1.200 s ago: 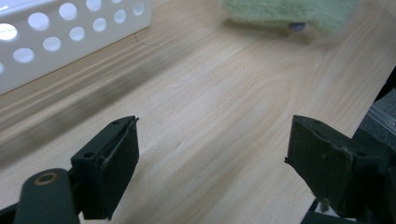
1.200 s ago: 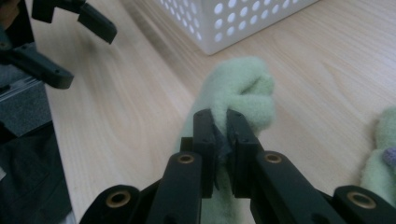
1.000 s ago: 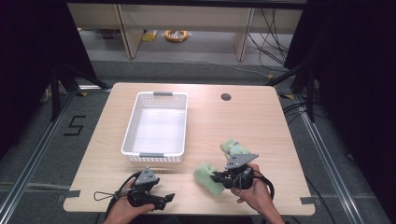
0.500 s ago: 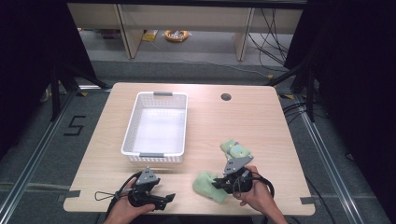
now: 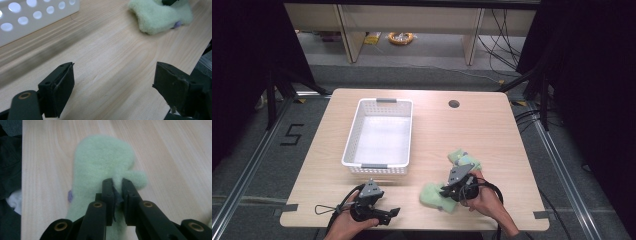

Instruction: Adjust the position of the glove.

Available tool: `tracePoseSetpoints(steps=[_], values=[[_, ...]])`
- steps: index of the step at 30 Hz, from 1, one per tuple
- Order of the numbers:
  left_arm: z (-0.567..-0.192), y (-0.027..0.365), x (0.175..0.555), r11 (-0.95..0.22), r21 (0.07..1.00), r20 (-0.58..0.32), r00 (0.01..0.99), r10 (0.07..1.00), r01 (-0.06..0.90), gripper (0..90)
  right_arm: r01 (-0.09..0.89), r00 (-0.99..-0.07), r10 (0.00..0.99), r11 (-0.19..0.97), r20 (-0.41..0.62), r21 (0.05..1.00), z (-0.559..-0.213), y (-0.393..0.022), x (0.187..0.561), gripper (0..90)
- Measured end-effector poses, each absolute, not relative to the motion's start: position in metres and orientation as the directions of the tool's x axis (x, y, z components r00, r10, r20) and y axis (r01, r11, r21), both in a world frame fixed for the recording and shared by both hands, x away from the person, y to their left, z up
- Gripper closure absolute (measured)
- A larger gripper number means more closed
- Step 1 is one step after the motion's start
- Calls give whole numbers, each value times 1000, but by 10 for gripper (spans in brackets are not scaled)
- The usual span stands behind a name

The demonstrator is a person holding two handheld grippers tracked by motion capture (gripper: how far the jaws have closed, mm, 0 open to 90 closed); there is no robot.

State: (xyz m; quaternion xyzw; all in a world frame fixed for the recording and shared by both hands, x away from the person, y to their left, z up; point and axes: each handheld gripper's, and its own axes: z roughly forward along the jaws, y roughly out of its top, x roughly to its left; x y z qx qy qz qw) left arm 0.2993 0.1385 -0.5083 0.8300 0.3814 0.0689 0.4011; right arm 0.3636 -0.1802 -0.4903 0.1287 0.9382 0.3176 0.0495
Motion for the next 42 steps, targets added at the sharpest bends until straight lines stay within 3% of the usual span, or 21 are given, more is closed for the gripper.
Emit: tracePoseSetpoints(steps=[4, 8, 11, 14, 16, 21, 25, 31, 42], values=[[-509, 137, 299, -385, 720, -198, 703, 683, 577, 166, 130, -977, 206, 777, -53, 616, -492, -177, 368, 793], [-509, 137, 299, -384, 721, -198, 703, 683, 577, 166, 130, -975, 215, 774, -63, 620, -494, -176, 371, 733], [-508, 138, 299, -392, 719, -189, 705, 684, 573, 166, 195, -959, 283, 746, -37, 636, -491, -179, 370, 652], [-509, 137, 297, -372, 721, -209, 695, 688, 585, 166, 237, -942, 335, 722, -28, 650, -487, -183, 367, 627], [-508, 137, 297, -371, 722, -207, 694, 690, 584, 166, 342, -898, 439, 670, 19, 659, -478, -192, 359, 605], [-507, 136, 297, -369, 731, -204, 700, 684, 573, 170, 426, -840, 539, 587, 60, 689, -477, -204, 350, 621], [-505, 129, 298, -361, 737, -228, 713, 663, 572, 204, 496, -791, 608, 563, 75, 661, -481, -209, 341, 632], [-503, 109, 302, -326, 743, -282, 716, 639, 584, 276, 536, -764, 636, 536, 105, 652, -485, -209, 333, 643], [-502, 73, 326, -350, 749, -283, 749, 599, 563, 410, 590, -736, 652, 489, 180, 642, -497, -209, 338, 689]])
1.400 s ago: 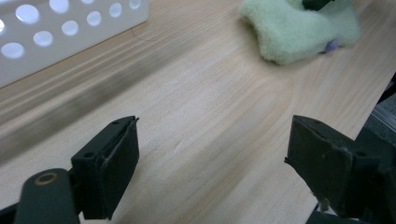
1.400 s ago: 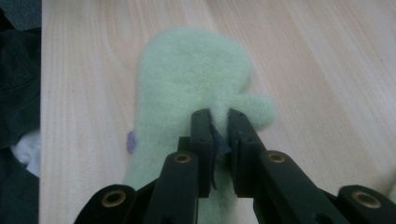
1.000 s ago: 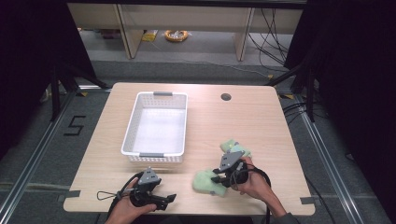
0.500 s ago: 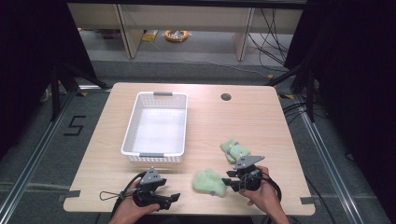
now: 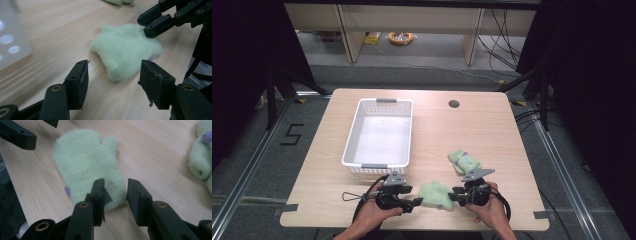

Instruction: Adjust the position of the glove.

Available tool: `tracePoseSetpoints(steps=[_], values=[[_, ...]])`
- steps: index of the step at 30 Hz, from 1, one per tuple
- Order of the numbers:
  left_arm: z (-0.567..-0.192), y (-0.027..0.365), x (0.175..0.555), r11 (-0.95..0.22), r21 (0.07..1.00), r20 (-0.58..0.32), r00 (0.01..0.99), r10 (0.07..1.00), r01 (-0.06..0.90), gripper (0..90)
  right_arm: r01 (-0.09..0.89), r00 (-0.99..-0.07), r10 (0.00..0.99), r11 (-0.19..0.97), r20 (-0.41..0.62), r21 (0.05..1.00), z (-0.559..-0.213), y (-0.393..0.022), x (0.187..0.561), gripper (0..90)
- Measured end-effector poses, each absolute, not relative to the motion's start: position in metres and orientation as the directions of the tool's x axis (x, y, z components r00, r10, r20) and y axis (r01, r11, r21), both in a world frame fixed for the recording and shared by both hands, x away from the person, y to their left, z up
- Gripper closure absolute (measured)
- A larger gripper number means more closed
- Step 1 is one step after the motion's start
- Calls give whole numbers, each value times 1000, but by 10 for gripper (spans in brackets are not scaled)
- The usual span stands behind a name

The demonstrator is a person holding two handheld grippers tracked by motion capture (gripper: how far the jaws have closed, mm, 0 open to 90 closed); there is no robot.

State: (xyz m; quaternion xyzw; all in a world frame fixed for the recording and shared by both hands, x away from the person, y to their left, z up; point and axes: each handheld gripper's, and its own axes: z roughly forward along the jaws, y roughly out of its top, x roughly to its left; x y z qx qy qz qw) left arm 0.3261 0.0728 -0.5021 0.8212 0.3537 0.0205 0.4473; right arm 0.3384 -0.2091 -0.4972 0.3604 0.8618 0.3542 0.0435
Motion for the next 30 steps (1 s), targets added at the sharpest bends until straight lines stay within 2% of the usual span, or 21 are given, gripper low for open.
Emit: tracePoseSetpoints(steps=[4, 8, 11, 14, 16, 20, 24, 27, 30], values=[[-507, 62, 329, -387, 741, -267, 769, 581, 549, 486, 572, -756, 632, 511, 170, 642, -497, -209, 338, 779], [-508, 61, 327, -408, 745, -235, 781, 579, 527, 694, 546, -770, 621, 524, 146, 654, -497, -207, 338, 838], [-507, 63, 323, -402, 751, -228, 778, 586, 523, 794, 531, -776, 618, 534, 126, 658, -495, -205, 338, 852], [-504, 65, 319, -418, 758, -210, 795, 570, 500, 842, 509, -784, 612, 532, 108, 677, -492, -203, 340, 855], [-505, 64, 314, -404, 755, -230, 785, 575, 517, 857, 495, -792, 603, 545, 95, 677, -488, -203, 342, 856], [-506, 64, 310, -408, 747, -248, 789, 563, 526, 847, 496, -793, 601, 548, 95, 674, -488, -201, 345, 855], [-507, 65, 314, -433, 747, -218, 801, 557, 504, 807, 498, -794, 600, 552, 96, 669, -494, -201, 346, 841], [-508, 65, 313, -429, 735, -237, 792, 563, 526, 673, 517, -791, 600, 552, 119, 654, -491, -203, 345, 783], [-505, 65, 311, -449, 727, -211, 791, 574, 519, 505, 481, -806, 582, 536, 109, 694, -486, -208, 347, 687]])
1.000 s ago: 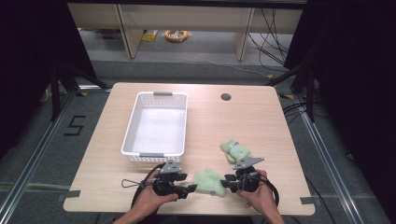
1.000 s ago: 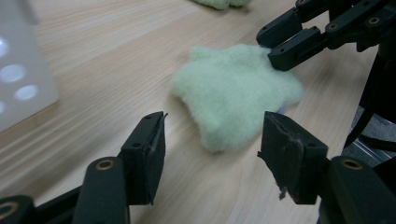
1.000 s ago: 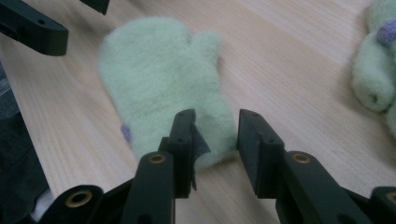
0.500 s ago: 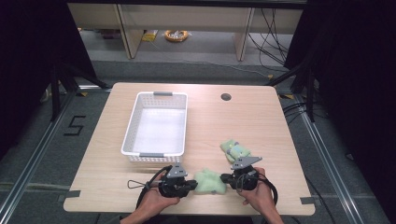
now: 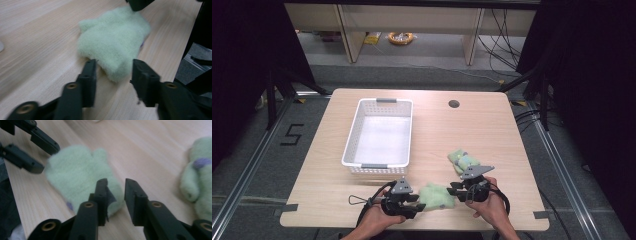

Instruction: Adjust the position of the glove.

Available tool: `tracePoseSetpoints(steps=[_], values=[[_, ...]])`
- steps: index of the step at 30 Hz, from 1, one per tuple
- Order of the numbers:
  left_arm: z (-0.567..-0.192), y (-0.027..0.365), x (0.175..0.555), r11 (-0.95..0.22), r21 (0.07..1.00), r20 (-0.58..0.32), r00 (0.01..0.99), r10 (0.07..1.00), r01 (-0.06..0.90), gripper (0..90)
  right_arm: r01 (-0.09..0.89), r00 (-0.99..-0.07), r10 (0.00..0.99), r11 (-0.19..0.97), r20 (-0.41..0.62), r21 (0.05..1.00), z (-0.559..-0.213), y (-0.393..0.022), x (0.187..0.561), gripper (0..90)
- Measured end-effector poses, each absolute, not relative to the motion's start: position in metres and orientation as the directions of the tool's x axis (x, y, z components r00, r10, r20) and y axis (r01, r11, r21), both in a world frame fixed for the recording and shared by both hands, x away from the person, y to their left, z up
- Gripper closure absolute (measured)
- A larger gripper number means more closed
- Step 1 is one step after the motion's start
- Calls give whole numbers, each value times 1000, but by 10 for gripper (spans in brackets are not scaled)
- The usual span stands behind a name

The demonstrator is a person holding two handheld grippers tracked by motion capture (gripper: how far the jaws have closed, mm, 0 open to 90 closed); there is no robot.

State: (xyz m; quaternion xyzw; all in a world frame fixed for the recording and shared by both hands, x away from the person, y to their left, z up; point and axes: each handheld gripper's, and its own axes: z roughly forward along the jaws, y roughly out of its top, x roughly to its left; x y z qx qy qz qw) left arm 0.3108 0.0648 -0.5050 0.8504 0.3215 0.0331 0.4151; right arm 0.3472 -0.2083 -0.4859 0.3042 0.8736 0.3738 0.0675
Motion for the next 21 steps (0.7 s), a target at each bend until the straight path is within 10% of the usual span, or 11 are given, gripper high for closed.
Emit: tracePoseSetpoints(steps=[5, 21], values=[[-496, 70, 307, -436, 734, -203, 781, 591, 520, 350, 473, -753, 657, 491, 46, 732, -471, -224, 349, 591], [-497, 85, 291, -401, 746, -228, 770, 596, 532, 272, 531, -635, 772, 474, -41, 702, -471, -255, 393, 599]])
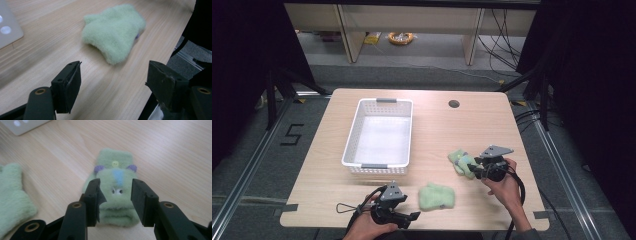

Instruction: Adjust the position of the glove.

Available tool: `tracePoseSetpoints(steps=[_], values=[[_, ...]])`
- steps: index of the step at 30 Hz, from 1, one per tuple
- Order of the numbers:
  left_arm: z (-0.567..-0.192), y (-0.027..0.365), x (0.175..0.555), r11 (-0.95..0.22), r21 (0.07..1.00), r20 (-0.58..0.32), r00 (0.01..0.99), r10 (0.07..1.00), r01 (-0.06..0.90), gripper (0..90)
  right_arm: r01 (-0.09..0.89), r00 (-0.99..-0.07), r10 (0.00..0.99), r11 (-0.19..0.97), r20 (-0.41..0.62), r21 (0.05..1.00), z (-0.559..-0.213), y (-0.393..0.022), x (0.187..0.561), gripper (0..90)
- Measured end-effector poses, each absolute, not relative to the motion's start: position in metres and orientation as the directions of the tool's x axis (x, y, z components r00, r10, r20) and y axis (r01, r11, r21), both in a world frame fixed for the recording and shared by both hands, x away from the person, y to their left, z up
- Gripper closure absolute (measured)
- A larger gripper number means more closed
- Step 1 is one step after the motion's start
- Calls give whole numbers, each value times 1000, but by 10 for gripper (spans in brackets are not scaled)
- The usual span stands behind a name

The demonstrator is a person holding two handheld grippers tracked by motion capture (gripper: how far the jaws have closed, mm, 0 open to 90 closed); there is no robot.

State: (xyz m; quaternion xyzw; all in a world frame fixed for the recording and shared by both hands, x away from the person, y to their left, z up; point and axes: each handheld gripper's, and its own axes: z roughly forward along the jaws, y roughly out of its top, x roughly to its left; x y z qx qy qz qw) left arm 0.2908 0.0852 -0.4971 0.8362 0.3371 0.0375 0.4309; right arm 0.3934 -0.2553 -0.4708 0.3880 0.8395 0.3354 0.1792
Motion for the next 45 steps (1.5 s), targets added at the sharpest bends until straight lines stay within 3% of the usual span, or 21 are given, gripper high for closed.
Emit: tracePoseSetpoints(steps=[14, 18, 20, 23, 29, 35, 45], values=[[-503, 86, 287, -433, 742, -190, 779, 597, 513, 267, 535, -648, 759, 506, -56, 676, -484, -245, 419, 622], [-504, 86, 287, -411, 740, -214, 766, 607, 533, 267, 561, -646, 763, 506, -35, 655, -494, -245, 422, 628], [-503, 88, 289, -447, 736, -184, 786, 591, 509, 267, 549, -649, 759, 506, -42, 666, -497, -244, 423, 645], [-505, 86, 288, -410, 744, -212, 768, 604, 528, 267, 569, -651, 759, 502, -16, 651, -496, -244, 422, 685], [-508, 85, 290, -412, 744, -211, 769, 603, 527, 268, 567, -657, 754, 470, 27, 677, -500, -253, 423, 850], [-508, 87, 291, -408, 743, -213, 765, 608, 531, 269, 567, -655, 756, 483, 9, 667, -499, -252, 422, 873], [-508, 91, 294, -384, 747, -219, 745, 629, 543, 271, 517, -647, 762, 425, 14, 743, -475, -248, 411, 878]])
